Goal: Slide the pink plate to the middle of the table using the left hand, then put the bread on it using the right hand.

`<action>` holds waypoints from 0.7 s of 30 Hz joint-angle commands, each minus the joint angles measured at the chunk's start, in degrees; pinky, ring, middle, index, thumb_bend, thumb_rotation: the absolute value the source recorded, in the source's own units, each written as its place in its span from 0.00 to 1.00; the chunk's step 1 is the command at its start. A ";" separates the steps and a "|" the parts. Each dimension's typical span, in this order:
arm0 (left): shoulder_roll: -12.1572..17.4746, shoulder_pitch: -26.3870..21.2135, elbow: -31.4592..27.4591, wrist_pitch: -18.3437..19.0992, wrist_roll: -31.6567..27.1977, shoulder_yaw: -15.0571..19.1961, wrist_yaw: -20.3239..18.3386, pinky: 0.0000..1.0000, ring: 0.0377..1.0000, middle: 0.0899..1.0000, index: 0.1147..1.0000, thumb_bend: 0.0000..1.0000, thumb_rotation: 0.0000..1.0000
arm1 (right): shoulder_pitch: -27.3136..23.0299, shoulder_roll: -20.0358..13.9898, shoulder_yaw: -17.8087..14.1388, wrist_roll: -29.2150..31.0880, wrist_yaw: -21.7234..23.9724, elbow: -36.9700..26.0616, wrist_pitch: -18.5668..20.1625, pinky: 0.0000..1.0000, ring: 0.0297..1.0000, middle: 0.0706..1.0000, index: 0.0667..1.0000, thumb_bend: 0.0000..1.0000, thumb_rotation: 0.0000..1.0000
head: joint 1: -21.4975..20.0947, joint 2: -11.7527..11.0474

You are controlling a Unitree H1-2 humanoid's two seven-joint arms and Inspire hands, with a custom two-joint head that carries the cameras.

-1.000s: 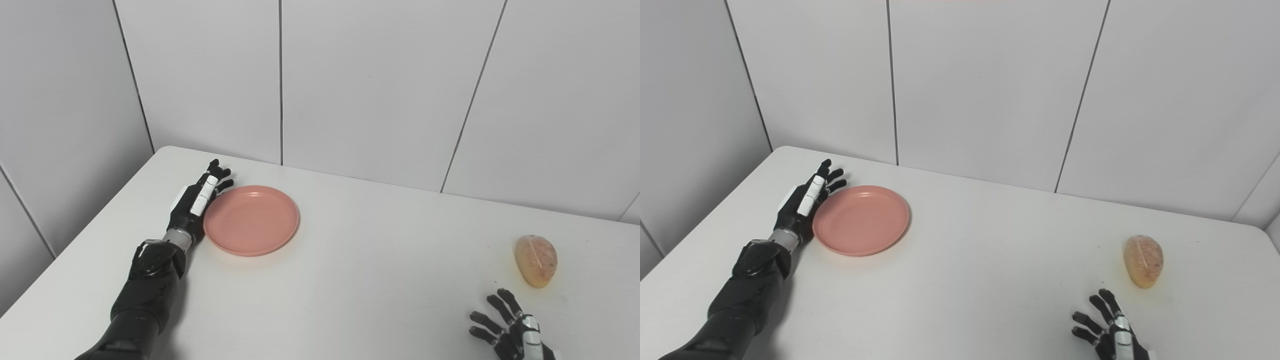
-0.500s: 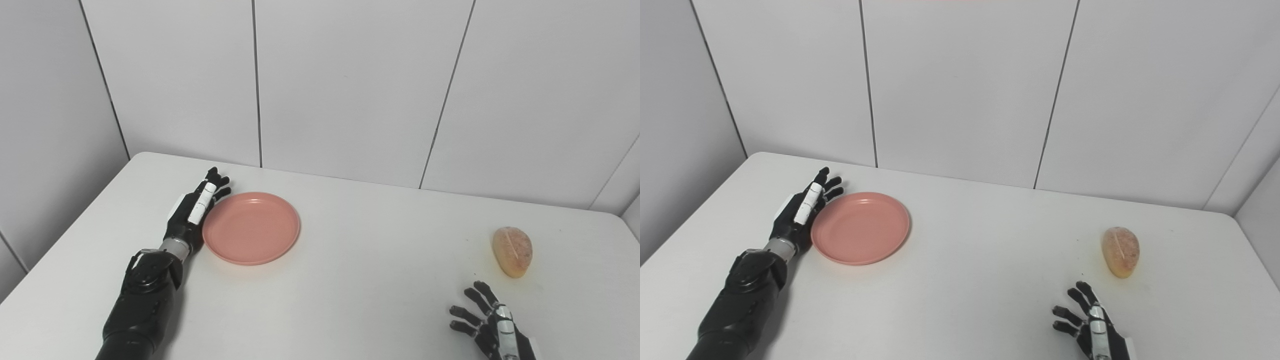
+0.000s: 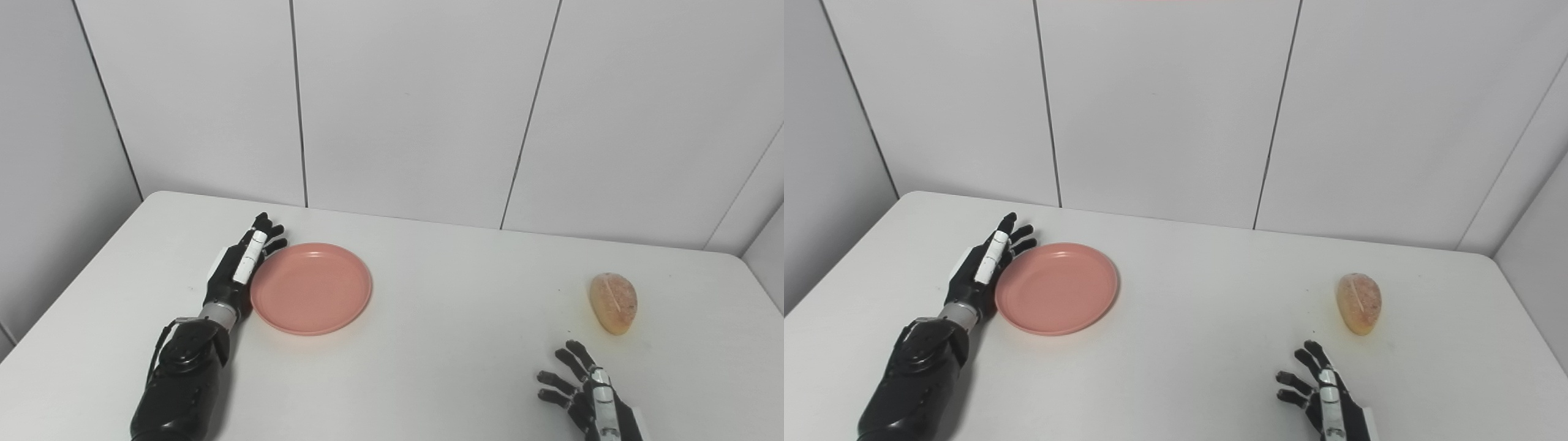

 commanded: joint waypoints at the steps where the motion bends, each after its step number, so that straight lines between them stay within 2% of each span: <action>1: -0.86 -0.71 -2.06 1.59 -0.03 -0.33 -0.16 0.79 0.89 0.88 0.95 0.99 0.80 | 0.43 0.78 0.98 0.09 0.53 -0.75 1.07 0.68 0.71 0.86 0.87 0.74 0.99 | 0.01 0.01; 11: -2.99 -0.30 -4.93 4.38 -0.32 -1.21 -1.38 0.84 0.92 0.90 0.96 0.98 0.80 | 0.10 1.74 1.85 -0.63 -0.08 -0.67 1.17 0.68 0.72 0.86 0.87 0.76 0.98 | -1.44 0.16; 21: -4.73 -0.14 -5.67 3.89 1.11 -2.98 -0.99 0.76 0.88 0.88 0.96 0.97 0.83 | -0.12 2.87 2.88 -1.95 -0.82 -0.61 1.13 0.66 0.70 0.84 0.85 0.76 0.98 | -4.31 0.52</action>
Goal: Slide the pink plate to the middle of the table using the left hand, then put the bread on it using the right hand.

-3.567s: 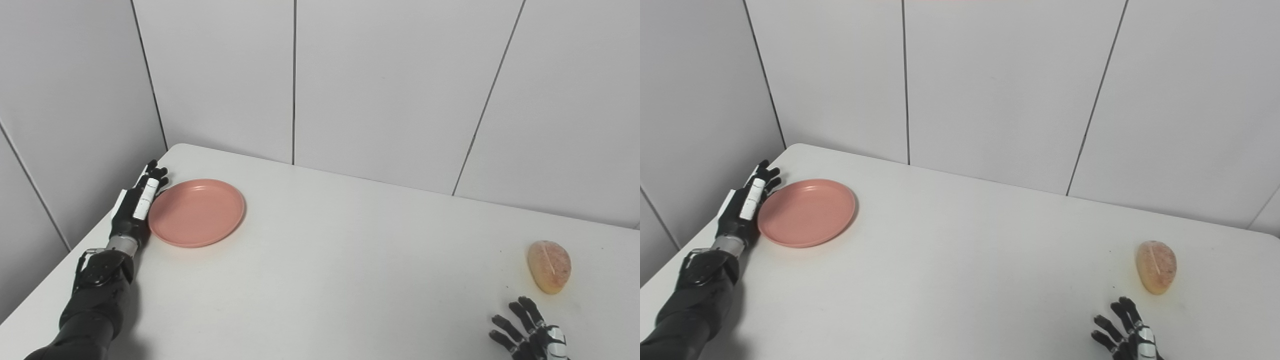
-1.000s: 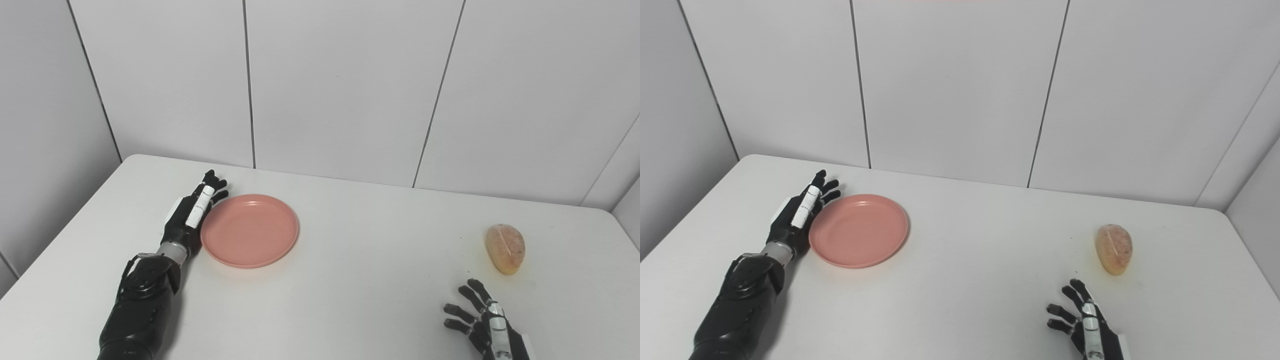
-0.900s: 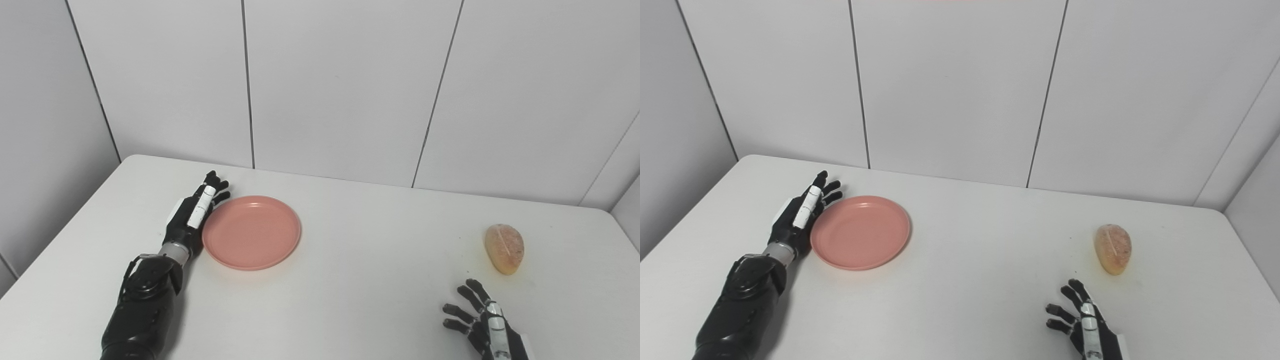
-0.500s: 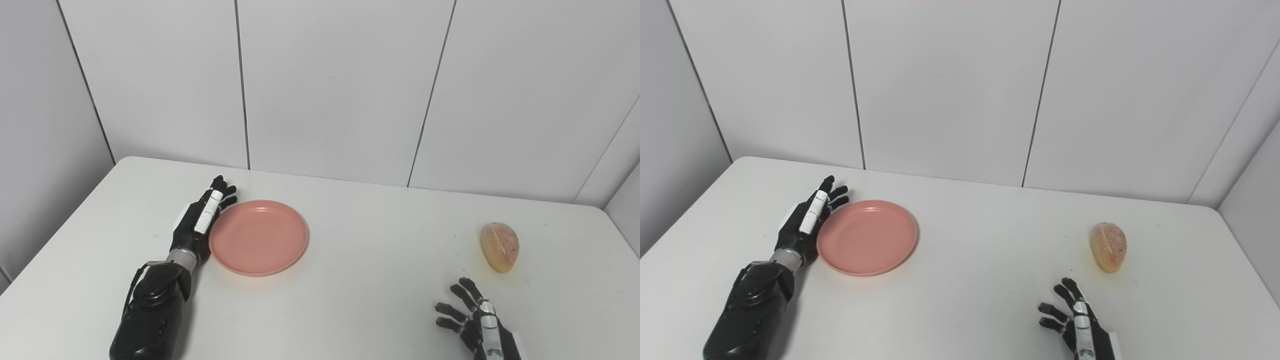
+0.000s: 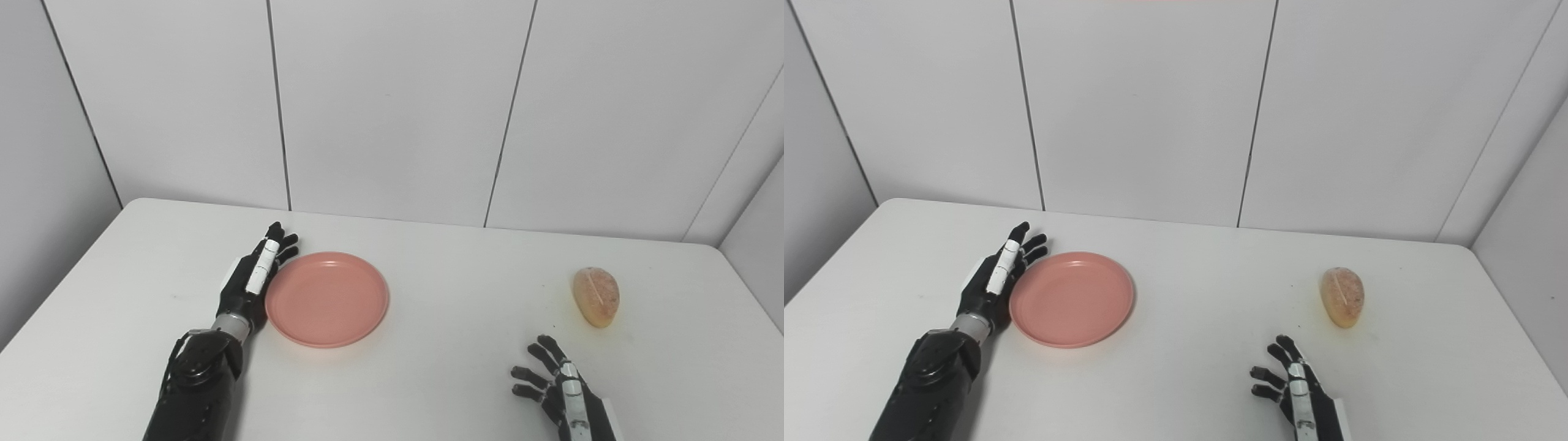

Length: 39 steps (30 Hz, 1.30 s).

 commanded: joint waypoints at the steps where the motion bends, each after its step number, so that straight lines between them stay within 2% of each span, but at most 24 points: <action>1: -1.08 -0.73 -1.46 -0.18 1.10 -1.14 -0.63 0.75 0.88 0.88 0.95 0.97 0.84 | -0.16 1.22 0.96 -0.16 0.29 -0.52 1.09 0.66 0.70 0.84 0.85 0.77 0.98 | -0.76 0.21; 14: -3.42 -0.27 -1.70 -0.40 1.41 -2.52 -1.57 0.77 0.89 0.90 0.96 0.97 0.84 | -0.47 3.48 2.60 -3.21 -1.23 -1.08 1.53 0.65 0.69 0.85 0.85 0.77 0.98 | -4.56 0.99; 26: -4.69 0.63 -1.98 -0.73 2.03 -3.25 -1.36 0.79 0.89 0.89 0.96 0.96 0.85 | -1.18 4.05 3.75 -5.63 -1.80 -0.75 1.90 0.64 0.68 0.84 0.84 0.75 1.00 | -7.86 1.72; 31: -5.45 0.74 -1.80 -0.98 1.67 -2.76 -1.06 0.81 0.89 0.89 0.97 0.95 0.85 | -1.54 4.28 3.99 -6.24 -1.70 -0.06 1.21 0.63 0.67 0.84 0.84 0.74 1.00 | -9.01 1.82; 39: -6.70 0.18 -0.83 -1.55 1.20 -1.61 -0.93 0.84 0.91 0.91 0.98 0.95 0.84 | -2.43 5.14 4.66 -8.50 -2.62 1.90 -0.61 0.62 0.68 0.87 0.85 0.73 1.00 | -13.10 1.35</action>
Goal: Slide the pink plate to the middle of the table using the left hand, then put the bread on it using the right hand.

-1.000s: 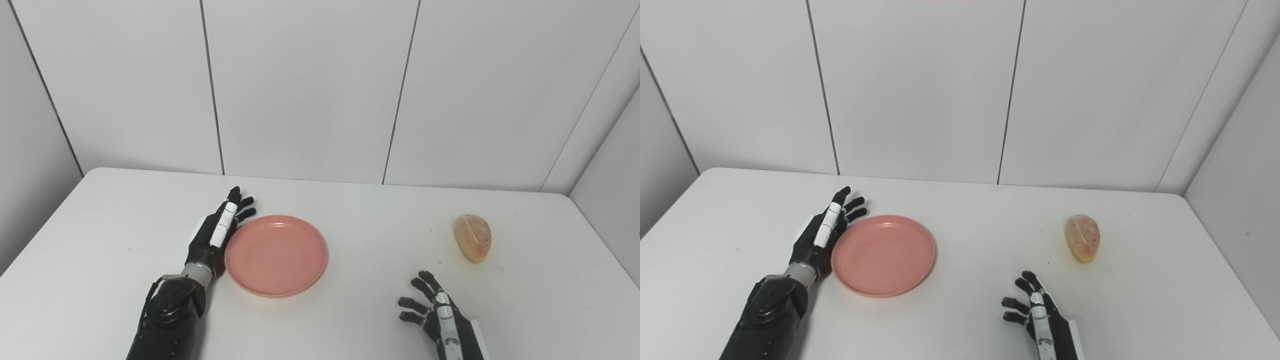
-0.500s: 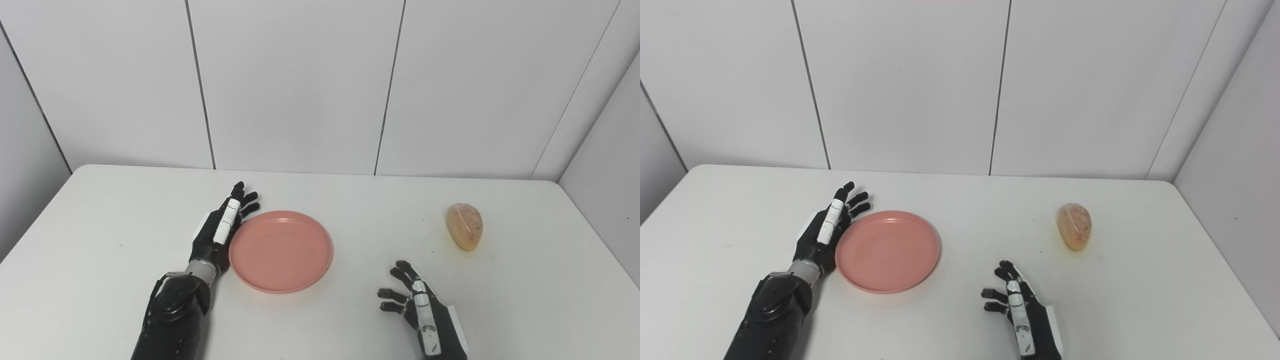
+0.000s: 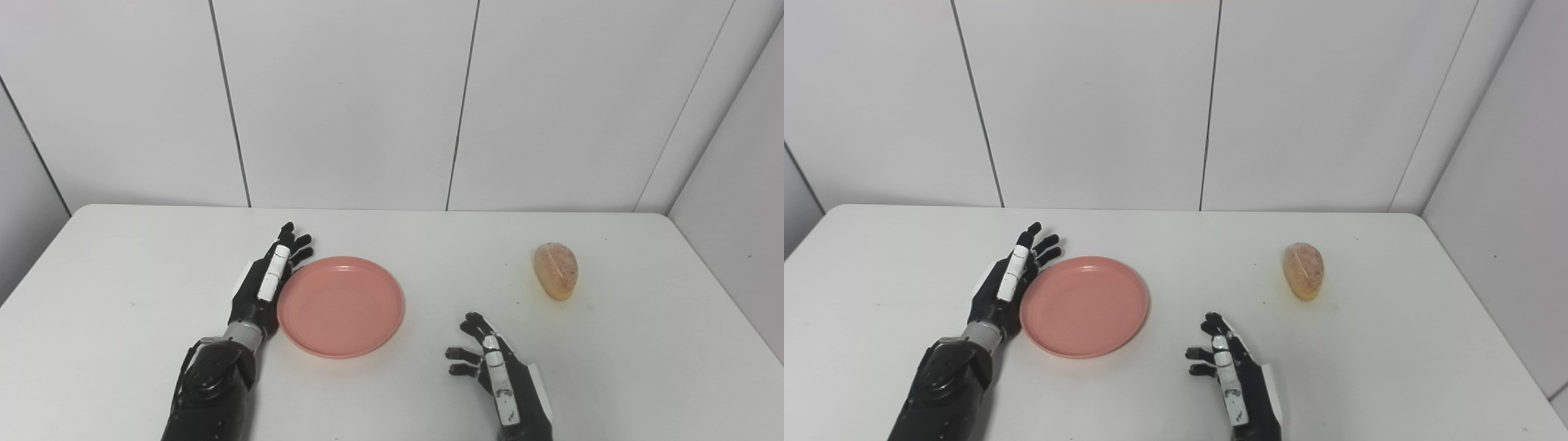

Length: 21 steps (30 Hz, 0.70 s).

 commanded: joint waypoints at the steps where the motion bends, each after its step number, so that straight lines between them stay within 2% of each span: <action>1: -0.76 -0.87 0.73 -0.50 -0.77 0.20 -0.06 0.84 0.91 0.91 0.98 0.95 0.84 | -0.85 0.98 0.79 -0.73 -0.35 0.47 -1.31 0.62 0.68 0.88 0.85 0.73 1.00 | -1.05 -0.17; 12: -0.88 -2.94 2.42 -0.32 -1.23 -0.12 -1.05 0.91 0.93 0.94 0.98 0.99 0.84 | -1.87 1.64 1.45 -3.50 -2.14 2.66 -3.11 0.64 0.71 0.90 0.87 0.70 1.00 | -2.91 -0.72; 17: -1.04 -3.33 2.48 -0.54 -0.83 -0.81 -1.22 0.89 0.93 0.93 0.98 1.00 0.84 | -2.06 1.42 1.82 -5.45 -2.90 2.99 -3.26 0.65 0.71 0.89 0.86 0.70 1.00 | -2.91 -0.72; 21: -1.60 -3.24 2.01 -0.08 -0.67 -1.20 -0.86 0.87 0.92 0.93 0.98 1.00 0.84 | -2.01 1.51 1.59 -4.83 -2.74 2.87 -3.10 0.67 0.71 0.89 0.86 0.67 1.00 | -3.04 -0.73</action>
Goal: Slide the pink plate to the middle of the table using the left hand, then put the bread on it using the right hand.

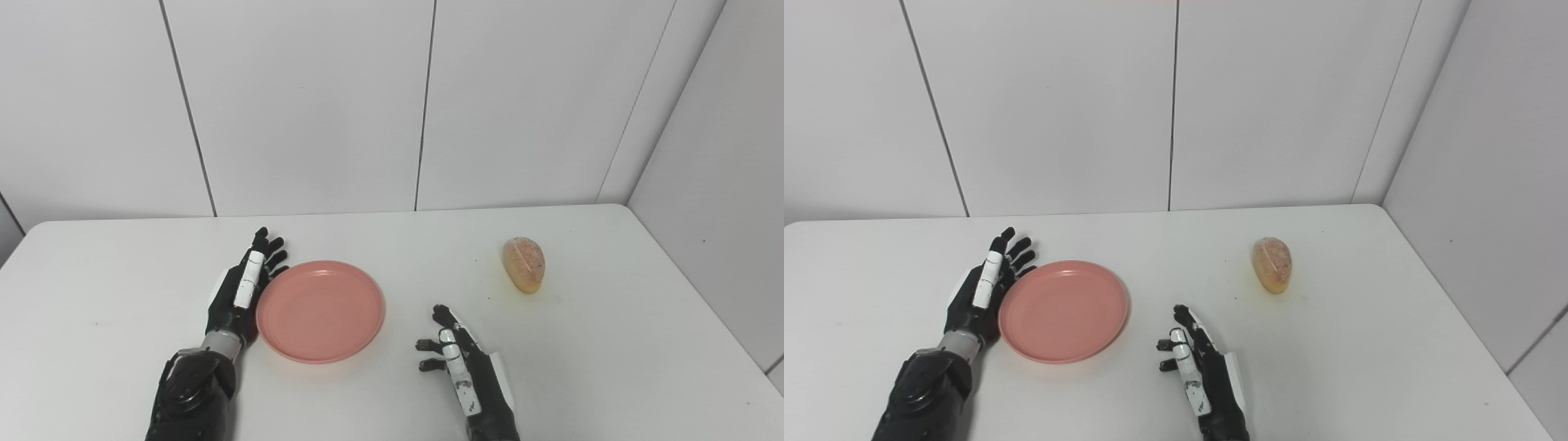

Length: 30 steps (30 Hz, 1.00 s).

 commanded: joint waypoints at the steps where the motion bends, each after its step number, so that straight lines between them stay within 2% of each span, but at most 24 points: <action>1: -1.04 -1.71 -0.49 0.80 0.47 -0.84 -0.07 0.86 0.92 0.92 0.98 1.00 0.84 | -0.64 0.56 0.31 0.48 0.47 0.18 -0.93 0.67 0.72 0.89 0.87 0.67 1.00 | 0.38 0.06; 8: -1.98 -1.25 -0.96 0.98 1.10 -1.48 0.52 0.81 0.91 0.91 0.97 0.98 0.85 | -0.52 -0.15 0.13 1.15 0.82 0.41 -1.54 0.66 0.72 0.89 0.87 0.67 1.00 | 1.77 -0.34; 11: -2.51 -1.20 -0.87 1.32 0.91 -1.29 0.87 0.83 0.91 0.90 0.96 0.98 0.83 | -0.67 -0.41 -0.03 1.38 0.85 0.79 -1.95 0.63 0.71 0.88 0.87 0.64 1.00 | 1.81 -0.58; 17: -2.81 -0.49 -0.96 1.34 0.24 -1.05 0.05 0.87 0.92 0.91 0.97 0.98 0.84 | -0.48 -1.60 0.24 -4.83 -2.58 1.50 -8.36 0.63 0.70 0.84 0.96 0.63 1.00 | 2.37 -1.29; 20: -2.84 -0.04 -1.56 1.63 0.23 -0.98 -0.04 0.86 0.92 0.91 0.98 0.98 0.85 | -0.94 -1.79 -0.51 -8.06 -4.01 -0.68 -7.20 0.62 0.70 0.80 0.92 0.69 0.99 | 2.49 -1.43; 21: -2.84 -0.01 -1.58 1.64 0.25 -0.96 -0.04 0.86 0.92 0.91 0.98 0.98 0.85 | -0.98 -1.75 -0.63 -8.48 -4.11 -0.99 -6.89 0.61 0.70 0.80 0.91 0.70 0.96 | 2.49 -1.43; 23: -2.55 0.00 -1.26 1.57 0.06 -0.69 -0.21 0.87 0.92 0.91 0.98 0.98 0.85 | -2.43 -2.91 -1.32 -12.33 -3.27 -5.70 -2.11 0.58 0.67 0.79 0.86 0.71 0.88 | 2.48 -1.48; 25: -2.35 -0.03 -0.89 1.38 0.04 -0.53 -0.40 0.87 0.92 0.91 0.98 0.98 0.85 | -3.24 -3.62 -1.62 -15.31 -2.59 -8.47 1.26 0.58 0.67 0.79 0.85 0.72 0.87 | 2.35 -1.77; 28: -2.01 -0.27 -0.05 1.12 0.18 -0.40 -0.82 0.85 0.92 0.91 0.97 0.98 0.85 | -5.73 -5.90 -2.13 -20.81 0.67 -13.80 9.54 0.62 0.73 0.81 0.86 0.77 0.83 | 2.00 -1.99; 30: -1.89 -0.47 0.55 0.93 0.13 -0.22 -1.13 0.85 0.92 0.91 0.97 0.98 0.84 | -7.11 -6.84 -2.07 -23.42 2.02 -15.50 12.94 0.57 0.68 0.77 0.86 0.81 0.83 | 1.75 -2.20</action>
